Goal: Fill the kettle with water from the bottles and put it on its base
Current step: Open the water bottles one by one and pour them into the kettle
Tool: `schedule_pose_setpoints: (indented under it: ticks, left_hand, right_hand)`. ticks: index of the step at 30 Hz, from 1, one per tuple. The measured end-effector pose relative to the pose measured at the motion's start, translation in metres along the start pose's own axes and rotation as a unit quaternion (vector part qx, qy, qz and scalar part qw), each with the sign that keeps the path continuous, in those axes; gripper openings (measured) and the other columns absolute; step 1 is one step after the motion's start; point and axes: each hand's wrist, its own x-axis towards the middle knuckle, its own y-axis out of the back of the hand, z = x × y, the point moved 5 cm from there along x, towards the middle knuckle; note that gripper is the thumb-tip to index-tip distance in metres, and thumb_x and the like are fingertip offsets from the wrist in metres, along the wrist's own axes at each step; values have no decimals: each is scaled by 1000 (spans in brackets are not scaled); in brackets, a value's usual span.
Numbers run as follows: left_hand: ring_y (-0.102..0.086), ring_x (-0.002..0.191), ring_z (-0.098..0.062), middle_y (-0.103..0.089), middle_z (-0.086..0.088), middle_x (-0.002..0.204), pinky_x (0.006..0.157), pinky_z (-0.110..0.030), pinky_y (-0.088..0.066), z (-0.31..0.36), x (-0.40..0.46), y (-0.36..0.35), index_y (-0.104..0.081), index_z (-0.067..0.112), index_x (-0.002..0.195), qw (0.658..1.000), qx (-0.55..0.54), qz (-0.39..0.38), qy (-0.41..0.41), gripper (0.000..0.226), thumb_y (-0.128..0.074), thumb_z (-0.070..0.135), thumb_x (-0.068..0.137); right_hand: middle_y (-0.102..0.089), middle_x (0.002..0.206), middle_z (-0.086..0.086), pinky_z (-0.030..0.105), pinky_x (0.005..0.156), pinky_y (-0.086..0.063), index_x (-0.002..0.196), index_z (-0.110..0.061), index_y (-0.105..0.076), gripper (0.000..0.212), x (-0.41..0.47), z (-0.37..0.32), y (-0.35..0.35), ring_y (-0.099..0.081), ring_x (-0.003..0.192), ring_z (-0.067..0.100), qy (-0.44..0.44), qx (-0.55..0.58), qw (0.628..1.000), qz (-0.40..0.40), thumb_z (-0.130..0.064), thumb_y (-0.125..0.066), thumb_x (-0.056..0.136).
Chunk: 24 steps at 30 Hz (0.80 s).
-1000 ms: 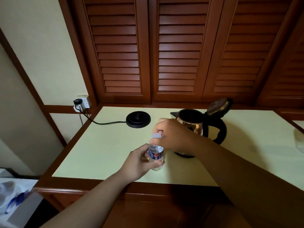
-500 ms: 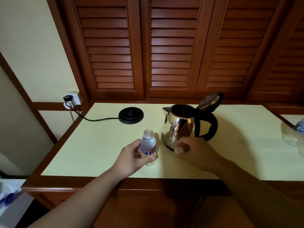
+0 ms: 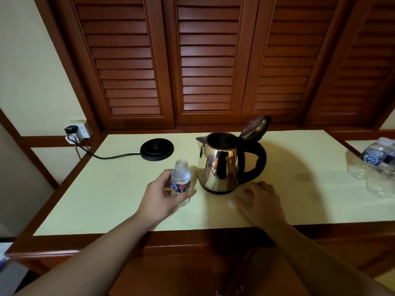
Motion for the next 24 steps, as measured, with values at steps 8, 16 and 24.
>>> schedule_pose_setpoints:
  ticks: [8, 16, 24]
  left_hand:
    - [-74, 89, -8, -78, 12, 97, 85, -37, -60, 60, 82, 33, -64, 32, 113, 984, 169, -22, -59, 55, -89, 53, 69]
    - [-67, 90, -19, -75, 4, 103, 74, -32, -51, 108, 133, 32, -65, 27, 121, 915, 373, -87, -127, 53, -89, 37, 74]
    - [-60, 93, -20, -61, 9, 96, 78, -39, -54, 128, 153, 31, -62, 32, 116, 846, 482, -147, -174, 49, -85, 47, 75]
  right_hand:
    - [-55, 141, -1, 40, 114, -33, 135, -27, -57, 67, 4, 2, -8, -46, 133, 23, 2, -14, 1000, -21, -74, -54, 86]
    - [-56, 141, -2, 38, 113, -31, 133, -27, -60, 64, 5, 5, -7, -44, 135, 21, 5, -15, 1000, -11, -71, -54, 87]
    - [-56, 138, -6, 35, 112, -30, 131, -29, -63, 78, 3, 5, -6, -45, 133, 19, -2, -6, 1000, -17, -79, -39, 77]
